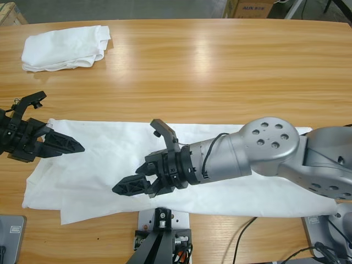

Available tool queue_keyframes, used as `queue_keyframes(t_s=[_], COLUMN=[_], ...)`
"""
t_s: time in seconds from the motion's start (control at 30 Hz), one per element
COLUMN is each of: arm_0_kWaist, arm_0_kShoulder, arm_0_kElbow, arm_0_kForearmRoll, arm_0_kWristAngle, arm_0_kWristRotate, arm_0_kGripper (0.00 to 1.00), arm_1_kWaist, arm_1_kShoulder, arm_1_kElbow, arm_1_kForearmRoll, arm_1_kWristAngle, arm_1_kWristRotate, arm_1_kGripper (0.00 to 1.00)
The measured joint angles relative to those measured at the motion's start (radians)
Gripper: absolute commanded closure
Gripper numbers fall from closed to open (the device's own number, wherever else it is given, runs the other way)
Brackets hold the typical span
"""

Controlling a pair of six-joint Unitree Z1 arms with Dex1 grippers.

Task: Fold clothes

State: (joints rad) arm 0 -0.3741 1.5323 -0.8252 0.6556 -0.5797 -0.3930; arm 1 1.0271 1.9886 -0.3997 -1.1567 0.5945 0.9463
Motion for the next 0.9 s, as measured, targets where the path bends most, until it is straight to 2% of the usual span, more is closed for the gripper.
queue_keyframes(t_s=[0.07,0.17,0.37,0.53,0.63,0.73,0.83,0.9], arm_0_kWaist=[-0.022,-0.079,-0.161,-0.262,-0.282,-0.305,-0.304,-0.249], arm_0_kShoulder=[0.0,0.001,0.062,0.185,0.262,0.365,0.441,0.451], arm_0_kElbow=[-0.002,-0.047,-0.229,-0.347,-0.422,-0.541,-0.621,-0.627], arm_0_kForearmRoll=[0.0,0.002,0.087,0.2,0.251,0.337,0.418,0.464], arm_0_kWristAngle=[0.0,0.0,0.026,0.177,0.222,0.235,0.243,0.229], arm_0_kWristRotate=[0.013,0.159,0.58,0.863,0.97,1.012,1.01,0.957], arm_0_kGripper=[0.004,0.009,0.013,0.018,0.034,0.184,0.379,0.386], arm_1_kWaist=[-0.009,-0.028,-0.049,-0.07,-0.081,-0.093,-0.115,-0.124], arm_1_kShoulder=[-0.028,-0.12,-0.385,-0.484,-0.514,-0.525,-0.525,-0.525], arm_1_kElbow=[-0.001,-0.001,-0.034,-0.182,-0.23,-0.243,-0.244,-0.246], arm_1_kForearmRoll=[0.066,0.264,0.853,1.254,1.38,1.427,1.438,1.438], arm_1_kWristAngle=[-0.039,-0.133,-0.331,-0.378,-0.378,-0.378,-0.377,-0.377], arm_1_kWristRotate=[-0.04,-0.132,-0.313,-0.483,-0.534,-0.558,-0.569,-0.574], arm_1_kGripper=[0.157,0.156,0.155,0.151,0.151,0.151,0.151,0.151])
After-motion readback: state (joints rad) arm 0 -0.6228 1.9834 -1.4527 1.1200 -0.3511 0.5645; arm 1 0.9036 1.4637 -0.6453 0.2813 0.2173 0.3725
